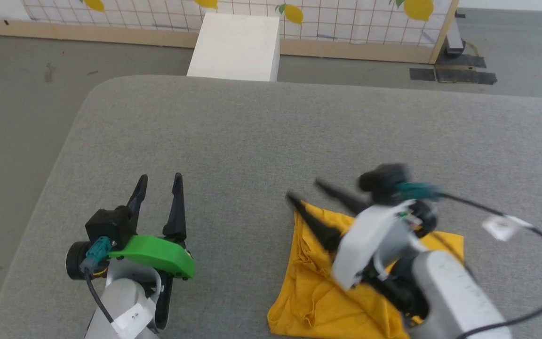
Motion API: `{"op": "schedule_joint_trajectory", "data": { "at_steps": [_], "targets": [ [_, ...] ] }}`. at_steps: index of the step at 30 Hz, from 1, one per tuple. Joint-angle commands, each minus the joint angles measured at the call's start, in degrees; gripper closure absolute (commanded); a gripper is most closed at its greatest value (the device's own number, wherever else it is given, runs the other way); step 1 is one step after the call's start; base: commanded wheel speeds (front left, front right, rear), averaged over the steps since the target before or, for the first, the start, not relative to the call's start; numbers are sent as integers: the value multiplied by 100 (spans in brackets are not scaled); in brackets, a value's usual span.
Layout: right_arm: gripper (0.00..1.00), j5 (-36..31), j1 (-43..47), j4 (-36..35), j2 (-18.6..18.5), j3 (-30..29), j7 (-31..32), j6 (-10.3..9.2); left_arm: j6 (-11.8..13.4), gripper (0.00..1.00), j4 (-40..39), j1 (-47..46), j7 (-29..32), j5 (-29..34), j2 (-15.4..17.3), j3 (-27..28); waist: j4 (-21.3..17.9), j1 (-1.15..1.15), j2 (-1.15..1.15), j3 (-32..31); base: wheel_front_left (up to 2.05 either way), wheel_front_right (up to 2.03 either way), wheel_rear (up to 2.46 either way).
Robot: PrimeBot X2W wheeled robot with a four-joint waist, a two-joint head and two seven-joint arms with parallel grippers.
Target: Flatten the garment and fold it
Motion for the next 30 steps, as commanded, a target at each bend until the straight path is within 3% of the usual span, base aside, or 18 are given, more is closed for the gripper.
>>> {"op": "schedule_joint_trajectory", "data": {
  "at_steps": [1, 5, 8, 15, 22, 30],
  "targets": [
    [0, 43, 38, -211, -6, -194, -349, -9, -18, 0, -1, 37, -27, 40, -27, 29, -67, 0, 0, -78, 0, 0, 0],
    [0, -81, 513, -832, -6, -1175, -1345, -9, -22, 0, -18, 114, -27, 50, -29, 58, -157, 0, 0, -186, 0, 0, 0],
    [0, -144, 968, -1060, -6, -2000, -1752, -9, -24, 0, -32, 169, -27, 54, -30, 75, -215, 0, 0, -240, 0, 0, 0],
    [0, -454, 1729, -667, -6, -3342, -1903, -9, -32, 0, -73, 251, -27, 64, -31, 126, -368, 0, 0, -287, 0, 0, 0],
    [0, -620, 1879, 324, -6, -3648, -1304, -9, -46, 0, -75, 254, -27, 63, -32, 111, -407, 0, 0, -284, 0, 0, 0],
    [0, 25, 1784, 1324, -6, -3142, -380, -9, -49, 0, -36, 241, -27, 32, -33, 44, -381, 0, 0, -332, 0, 0, 0]
  ]
}}
